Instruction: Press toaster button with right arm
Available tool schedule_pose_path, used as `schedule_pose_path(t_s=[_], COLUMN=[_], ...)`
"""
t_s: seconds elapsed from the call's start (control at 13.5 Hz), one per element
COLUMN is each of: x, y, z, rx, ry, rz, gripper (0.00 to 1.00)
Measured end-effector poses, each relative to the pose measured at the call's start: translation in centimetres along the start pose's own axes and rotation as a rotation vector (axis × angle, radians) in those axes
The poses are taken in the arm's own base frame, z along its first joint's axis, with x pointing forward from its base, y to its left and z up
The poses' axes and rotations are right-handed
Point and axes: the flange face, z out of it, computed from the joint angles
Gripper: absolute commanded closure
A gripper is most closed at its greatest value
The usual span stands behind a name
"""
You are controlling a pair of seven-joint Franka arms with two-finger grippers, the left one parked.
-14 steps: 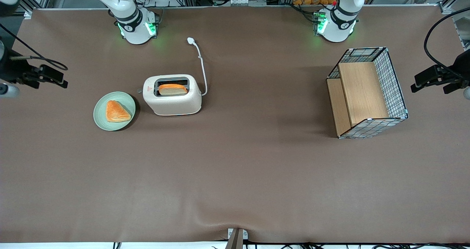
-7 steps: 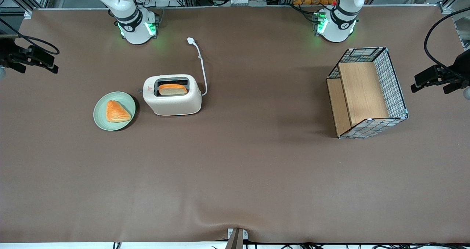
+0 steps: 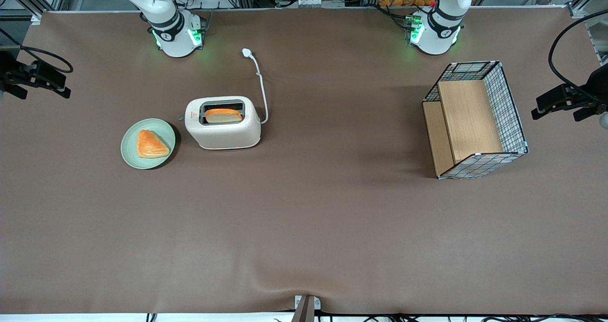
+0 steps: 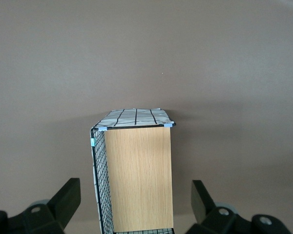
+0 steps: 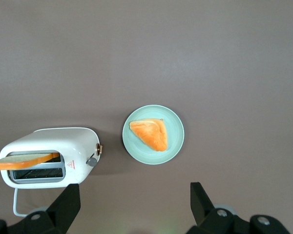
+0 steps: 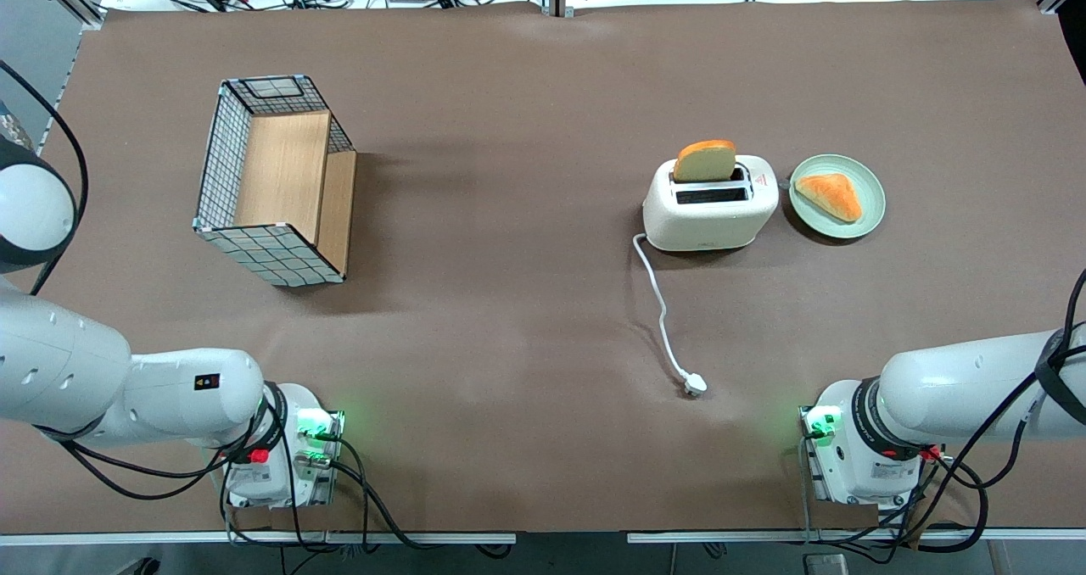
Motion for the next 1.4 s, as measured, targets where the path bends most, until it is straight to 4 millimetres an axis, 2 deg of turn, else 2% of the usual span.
schedule_pose_path(t_s=[1.4], x=[0.03], y=[0.35], z=[0.19], rx=[0.001], ry=[-0.005], rz=[0.088], gripper=[0.0])
